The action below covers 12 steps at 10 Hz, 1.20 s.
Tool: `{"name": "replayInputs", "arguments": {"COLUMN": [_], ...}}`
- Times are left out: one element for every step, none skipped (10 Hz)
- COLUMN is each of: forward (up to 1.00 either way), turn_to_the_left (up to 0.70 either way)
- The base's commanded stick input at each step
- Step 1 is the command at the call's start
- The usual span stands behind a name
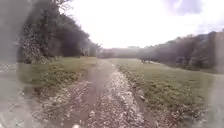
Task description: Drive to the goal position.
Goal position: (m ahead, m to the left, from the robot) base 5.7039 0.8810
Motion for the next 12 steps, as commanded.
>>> {"name": "replayInputs", "arguments": {"forward": [0.70, 0.70, 0.70, 0.70, 0.70, 0.70, 0.70, 0.70, 0.70, 0.70, 0.70, 0.70], "turn_to_the_left": [0.01, 0.01, 0.01, 0.01, 0.01, 0.01, 0.01, 0.01, 0.01, 0.01, 0.01, 0.01]}}
